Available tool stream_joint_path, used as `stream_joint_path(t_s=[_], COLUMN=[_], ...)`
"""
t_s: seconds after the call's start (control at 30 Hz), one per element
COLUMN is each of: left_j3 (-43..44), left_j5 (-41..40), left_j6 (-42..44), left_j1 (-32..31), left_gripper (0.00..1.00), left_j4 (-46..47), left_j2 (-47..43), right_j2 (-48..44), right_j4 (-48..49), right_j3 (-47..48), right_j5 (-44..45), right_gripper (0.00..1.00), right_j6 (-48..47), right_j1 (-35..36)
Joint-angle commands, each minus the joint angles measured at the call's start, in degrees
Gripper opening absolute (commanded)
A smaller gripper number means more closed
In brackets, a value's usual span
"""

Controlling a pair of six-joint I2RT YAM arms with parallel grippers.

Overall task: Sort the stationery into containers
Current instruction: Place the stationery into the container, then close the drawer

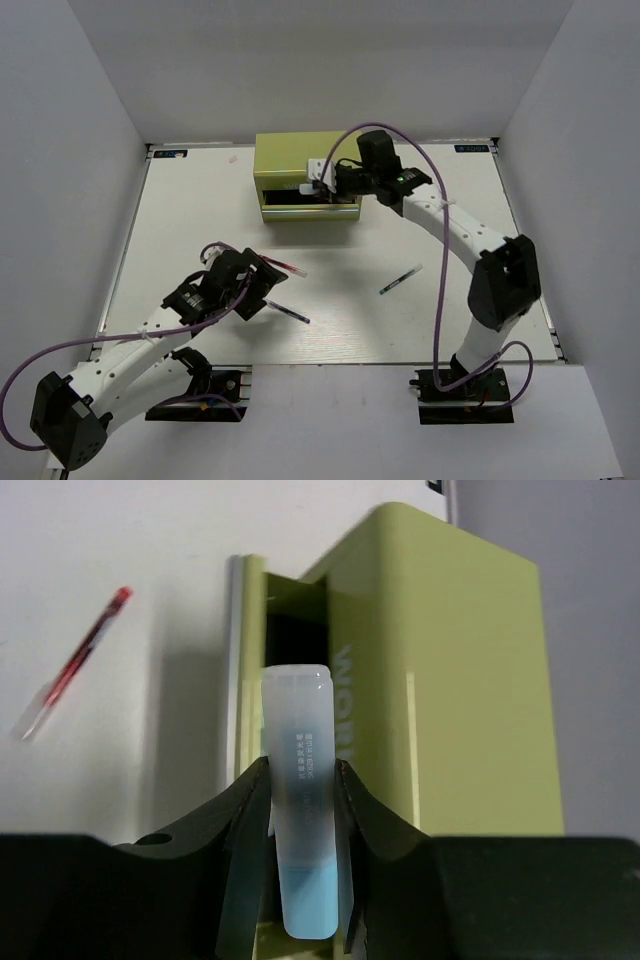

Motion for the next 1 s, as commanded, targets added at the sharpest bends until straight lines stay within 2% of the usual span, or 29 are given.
stream_joint_path(t_s=[0.0,0.13,0.3,0.37,0.43,0.47,0.53,0.63,0.7,0.77,0.8,0.83,0.87,0.9,0.93,0.97], left_j3=[-0.98,-0.98,-0.98,-0.98,-0.98,-0.98,-0.98,-0.98,-0.98,-0.98,-1.59,-2.29,-2.3,-2.91,-3.44,-3.44], left_j5=[0.55,0.55,0.55,0.55,0.55,0.55,1.08,1.08,1.6,1.6,2.12,2.13,2.13,2.65,2.66,2.66], left_j6=[-1.19,-1.19,-1.19,-1.19,-1.19,-1.19,-1.19,-1.19,-1.19,-1.19,-1.19,-1.19,-0.67,-0.67,-0.67,-0.14], left_j1=[0.05,0.05,0.05,0.05,0.05,0.05,0.05,0.05,0.05,0.05,0.05,0.05,0.05,0.05,0.05,0.05], left_gripper=[1.0,1.0,1.0,1.0,1.0,1.0,1.0,1.0,1.0,1.0,0.98,0.96,0.94,0.88,0.84,0.79], left_j4=[-0.64,-1.34,-1.34,-1.34,-0.82,-0.82,-0.2,0.33,0.85,2.08,2.08,2.95,4.01,4.54,4.54,5.15], left_j2=[-2.04,-2.04,-2.04,-2.04,-1.52,-1.51,-0.81,0.33,0.86,0.86,0.86,0.86,0.86,0.25,0.25,-0.27], right_j2=[4.68,8.82,10.5,10.33,10.5,10.42,10.24,9.19,8.66,8.13,7.96,7.87,7.87,8.04,8.39,9.09], right_j4=[9.28,10.51,9.81,9.81,9.64,9.46,8.58,7.36,4.9,-0.37,-1.95,-9.45,-12.83,-15.39,-23.94,-26.55], right_j3=[6.82,8.77,8.68,7.54,7.19,7.19,7.1,7.71,9.55,10.96,11.23,11.49,11.84,11.93,12.02,13.15], right_j5=[6.14,8.96,9.58,10.02,11.07,11.25,11.16,10.55,7.48,2.13,-2.16,-4.29,-8.14,-10.96,-11.77,-13.0], right_gripper=[0.07,0.07,0.14,0.27,0.48,0.53,0.56,0.56,0.44,0.25,0.12,0.07,0.0,0.0,0.0,0.0], right_j6=[10.61,10.54,9.4,9.22,9.22,9.22,9.39,10.53,11.5,9.93,8.88,2.08,-0.95,-4.11,-11.28,-13.26], right_j1=[0.82,1.79,1.7,2.05,2.14,2.32,2.23,2.05,1.79,1.7,1.7,1.62,1.7,1.79,1.96,2.66])
